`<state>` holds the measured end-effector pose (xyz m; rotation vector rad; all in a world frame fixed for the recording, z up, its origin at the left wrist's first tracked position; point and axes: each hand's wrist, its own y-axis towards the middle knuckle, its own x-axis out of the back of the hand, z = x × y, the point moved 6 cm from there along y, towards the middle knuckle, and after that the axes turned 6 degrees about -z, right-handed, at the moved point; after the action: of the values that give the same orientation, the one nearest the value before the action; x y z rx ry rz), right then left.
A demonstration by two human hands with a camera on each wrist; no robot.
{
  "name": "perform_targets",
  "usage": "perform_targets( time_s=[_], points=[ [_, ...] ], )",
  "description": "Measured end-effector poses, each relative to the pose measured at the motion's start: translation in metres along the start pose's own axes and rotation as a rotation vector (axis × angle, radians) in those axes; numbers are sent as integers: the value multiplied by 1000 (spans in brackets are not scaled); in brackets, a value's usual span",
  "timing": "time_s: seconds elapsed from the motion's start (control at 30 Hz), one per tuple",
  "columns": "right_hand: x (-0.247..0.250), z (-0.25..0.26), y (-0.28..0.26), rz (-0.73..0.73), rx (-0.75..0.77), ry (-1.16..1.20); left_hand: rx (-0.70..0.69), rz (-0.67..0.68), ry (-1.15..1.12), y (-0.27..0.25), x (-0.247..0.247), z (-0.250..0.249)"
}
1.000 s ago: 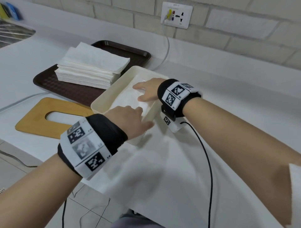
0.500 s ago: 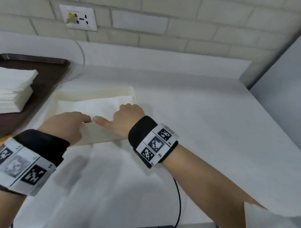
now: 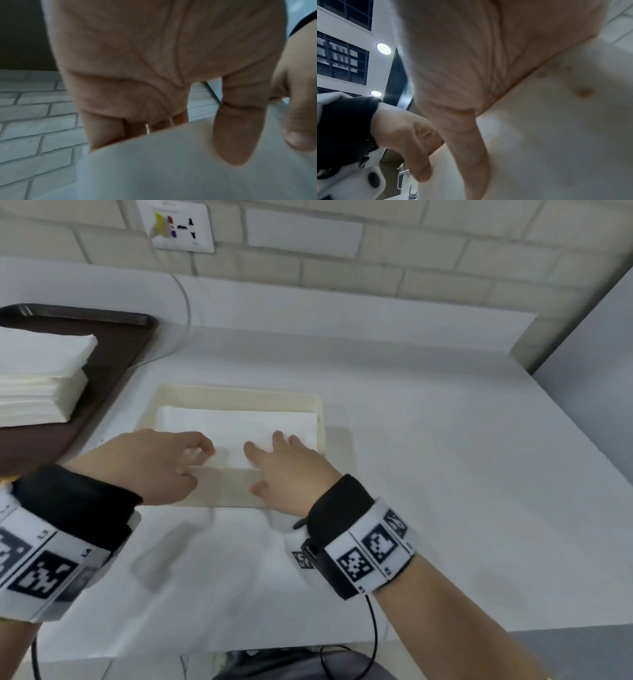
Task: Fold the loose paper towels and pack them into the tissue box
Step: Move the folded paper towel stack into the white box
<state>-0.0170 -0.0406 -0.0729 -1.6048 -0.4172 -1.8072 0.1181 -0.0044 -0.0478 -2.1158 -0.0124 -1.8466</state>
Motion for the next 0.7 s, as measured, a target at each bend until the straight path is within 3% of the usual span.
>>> perform_targets(
  time_s=[0.2,0.37,0.57,0.7],
  points=[
    [1,20,-6,82,-37,-77,-84,86,-5,-15,-5,22],
    [46,65,-8,-132,26,37,-174,111,-399,-31,13,34],
    [95,125,30,-305,72,425,17,-1,-646,-6,39,150],
    [95,149,75,-183,21,648,192,-12,-668,-23,76,186]
  ],
)
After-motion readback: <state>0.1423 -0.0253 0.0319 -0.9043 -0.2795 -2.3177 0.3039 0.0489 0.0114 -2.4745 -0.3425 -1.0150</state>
